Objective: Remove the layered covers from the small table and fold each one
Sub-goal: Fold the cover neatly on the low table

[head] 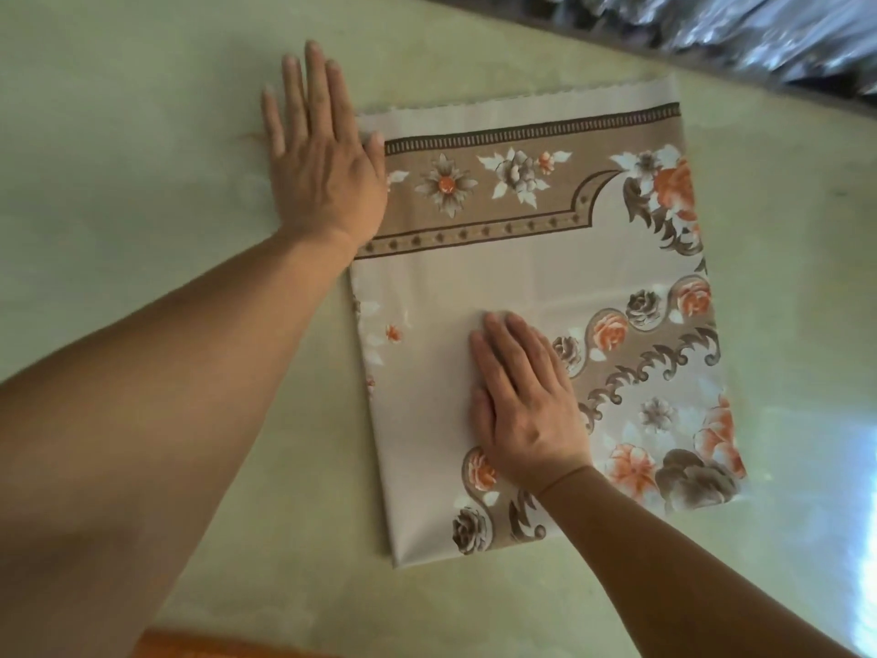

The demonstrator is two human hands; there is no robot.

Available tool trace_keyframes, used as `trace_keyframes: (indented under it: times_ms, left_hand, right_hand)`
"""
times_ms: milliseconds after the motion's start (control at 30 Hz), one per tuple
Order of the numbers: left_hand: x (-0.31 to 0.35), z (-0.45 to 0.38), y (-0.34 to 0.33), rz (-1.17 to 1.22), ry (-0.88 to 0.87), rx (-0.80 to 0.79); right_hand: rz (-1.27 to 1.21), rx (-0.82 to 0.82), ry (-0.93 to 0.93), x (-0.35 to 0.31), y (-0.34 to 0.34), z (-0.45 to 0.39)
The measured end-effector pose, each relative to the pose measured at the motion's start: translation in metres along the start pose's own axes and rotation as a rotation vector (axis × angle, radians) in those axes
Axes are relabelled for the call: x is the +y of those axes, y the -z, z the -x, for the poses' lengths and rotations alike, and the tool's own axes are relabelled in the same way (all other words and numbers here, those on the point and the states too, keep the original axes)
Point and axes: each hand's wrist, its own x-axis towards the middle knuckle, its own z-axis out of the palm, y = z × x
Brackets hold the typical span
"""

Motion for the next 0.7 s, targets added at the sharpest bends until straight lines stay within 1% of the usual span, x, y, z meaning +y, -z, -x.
trace_keyframes:
  times_ms: [33, 67, 133, 167, 200, 367, 533, 567, 633, 700]
  left_hand:
    - [0.011, 0.021, 0.003, 0.04, -0.064, 0.036]
    - [0.024, 0.048, 0.003, 0.085, -0.17, 0.041]
    - [0.045, 0.111, -0.001, 0.13, -0.413, -0.037]
    - [0.05, 0.135, -0.005, 0.133, -0.479, -0.08]
    - [0.05, 0.151, -0.011, 0.122, -0.497, -0.103]
    - [0.033, 0.149, -0.017, 0.037, -0.396, -0.102]
    - [0.009, 0.144, -0.022, 0.022, -0.218, -0.099]
    - [0.008, 0.145, -0.024, 0.025, -0.156, -0.094]
    - [0.017, 0.155, -0.023, 0.069, 0.056, -0.093]
    - [0.032, 0.178, -0.013, 0.134, 0.24, -0.075]
  right_hand:
    - [-0.004, -0.004, 0.0, 0.0, 0.0, 0.0]
    - [-0.006, -0.011, 0.001, 0.001, 0.001, 0.0]
    - [-0.018, -0.025, 0.002, 0.002, 0.001, 0.0]
    - [-0.031, -0.03, 0.001, 0.002, 0.001, 0.0]
    - [-0.044, -0.034, 0.0, 0.003, 0.0, 0.001]
    - [-0.08, -0.025, -0.003, 0.005, 0.0, 0.002]
    - [-0.106, -0.009, -0.003, 0.006, -0.002, 0.004]
    - [-0.104, -0.011, -0.005, 0.007, -0.002, 0.005]
    - [-0.101, -0.027, -0.017, 0.008, -0.002, 0.005]
    - [-0.107, -0.089, -0.013, 0.005, 0.004, 0.001]
